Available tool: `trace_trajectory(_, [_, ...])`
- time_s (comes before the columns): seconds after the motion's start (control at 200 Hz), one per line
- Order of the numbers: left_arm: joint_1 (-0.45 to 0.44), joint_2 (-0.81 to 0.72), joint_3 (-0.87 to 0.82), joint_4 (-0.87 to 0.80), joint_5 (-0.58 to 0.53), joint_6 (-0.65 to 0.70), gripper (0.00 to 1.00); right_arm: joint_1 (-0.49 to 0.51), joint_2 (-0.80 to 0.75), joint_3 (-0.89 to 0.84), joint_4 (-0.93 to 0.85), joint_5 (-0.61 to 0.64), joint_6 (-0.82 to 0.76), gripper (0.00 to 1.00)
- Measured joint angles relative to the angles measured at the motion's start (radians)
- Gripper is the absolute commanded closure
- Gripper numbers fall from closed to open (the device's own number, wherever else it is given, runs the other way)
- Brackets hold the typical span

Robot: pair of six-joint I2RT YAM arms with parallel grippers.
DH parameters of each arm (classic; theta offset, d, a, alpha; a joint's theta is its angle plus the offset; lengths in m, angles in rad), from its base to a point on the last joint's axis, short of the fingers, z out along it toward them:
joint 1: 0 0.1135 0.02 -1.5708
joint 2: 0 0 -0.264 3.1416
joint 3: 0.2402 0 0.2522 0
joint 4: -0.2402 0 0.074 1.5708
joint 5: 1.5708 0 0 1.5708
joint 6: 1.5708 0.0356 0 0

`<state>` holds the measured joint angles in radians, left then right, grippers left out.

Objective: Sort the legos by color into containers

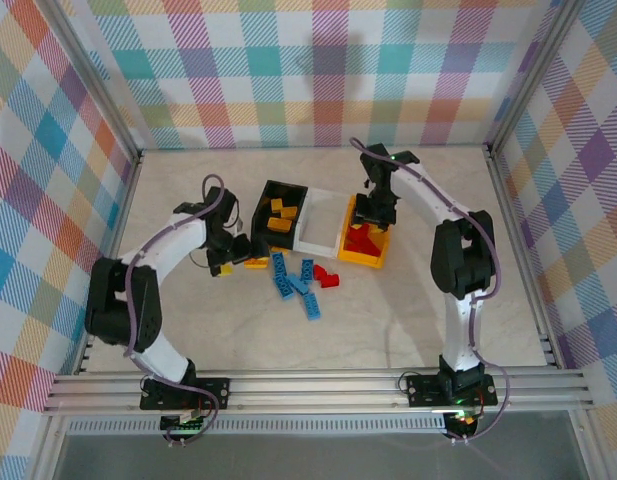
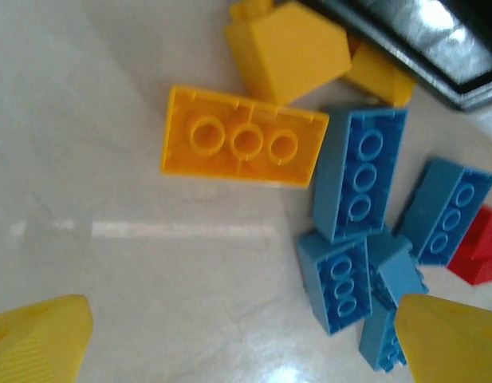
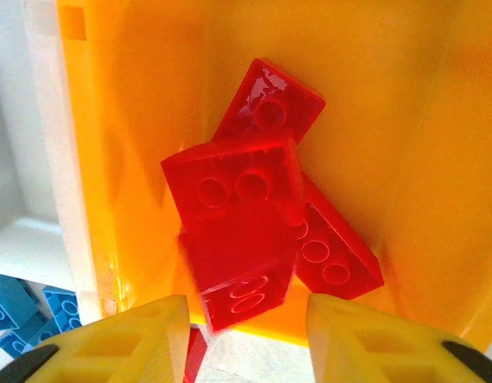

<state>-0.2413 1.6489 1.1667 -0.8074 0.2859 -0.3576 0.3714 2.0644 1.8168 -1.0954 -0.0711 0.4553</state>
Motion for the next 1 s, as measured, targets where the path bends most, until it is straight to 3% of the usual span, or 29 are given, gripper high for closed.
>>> trace_trajectory(0.175, [0.004,0.103,0.069,0.004,-0.011,0.045,0.13,0.0,-0.119,-0.116,0.013,-0.017,0.008,0.52])
trace_trajectory(0.455, [0.005,0.233,0.156,0.012,-0.026,0.09,0.15,0.0,-0.387,-0.344,0.044,-0.071,0.061,0.5])
trace_trajectory(0.74, [0.009,0.32,0.213,0.031,-0.045,0.105,0.15,0.0,-0.407,-0.385,0.049,-0.08,0.065,0.5])
trace_trajectory(1.0, [0.009,0.338,0.225,0.018,-0.052,0.116,0.22,0.0,-0.396,-0.367,0.052,-0.088,0.064,0.5])
